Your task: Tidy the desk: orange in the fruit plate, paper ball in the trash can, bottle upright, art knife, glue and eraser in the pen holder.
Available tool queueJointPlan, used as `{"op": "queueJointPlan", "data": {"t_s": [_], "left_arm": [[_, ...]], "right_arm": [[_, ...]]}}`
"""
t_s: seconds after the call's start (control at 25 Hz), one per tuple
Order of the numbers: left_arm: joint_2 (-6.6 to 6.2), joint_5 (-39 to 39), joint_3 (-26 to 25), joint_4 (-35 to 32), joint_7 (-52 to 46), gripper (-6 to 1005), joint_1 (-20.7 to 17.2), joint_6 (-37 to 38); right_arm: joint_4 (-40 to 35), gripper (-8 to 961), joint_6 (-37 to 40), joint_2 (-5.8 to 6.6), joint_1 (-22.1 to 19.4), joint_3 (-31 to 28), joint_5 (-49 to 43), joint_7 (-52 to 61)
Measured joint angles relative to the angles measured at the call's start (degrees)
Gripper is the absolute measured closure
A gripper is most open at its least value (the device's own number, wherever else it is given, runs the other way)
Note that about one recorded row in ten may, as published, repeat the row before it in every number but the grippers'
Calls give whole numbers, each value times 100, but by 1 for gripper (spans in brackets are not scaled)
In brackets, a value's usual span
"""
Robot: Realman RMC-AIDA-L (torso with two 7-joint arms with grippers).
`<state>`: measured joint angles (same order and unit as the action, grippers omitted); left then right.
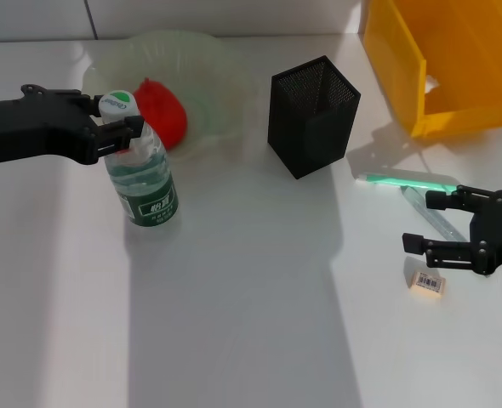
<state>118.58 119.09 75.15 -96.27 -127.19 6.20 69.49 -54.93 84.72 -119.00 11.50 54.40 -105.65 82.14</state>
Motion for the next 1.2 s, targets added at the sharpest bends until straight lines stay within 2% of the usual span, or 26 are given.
{"op": "queueJointPlan", "data": {"t_s": [0.68, 0.88, 1.2], "left_arm": [[4, -63, -6, -65, 11, 526, -16, -89], [8, -78, 0, -330, 83, 249, -32, -102], [6, -833, -103, -495, 590, 211, -3, -203]], "right_arm": [[-74, 147, 9, 0, 37, 32, 0, 100], [-93, 148, 64, 1, 36, 3, 0, 161], [-247, 148, 59, 55, 49, 0, -8, 524]]}}
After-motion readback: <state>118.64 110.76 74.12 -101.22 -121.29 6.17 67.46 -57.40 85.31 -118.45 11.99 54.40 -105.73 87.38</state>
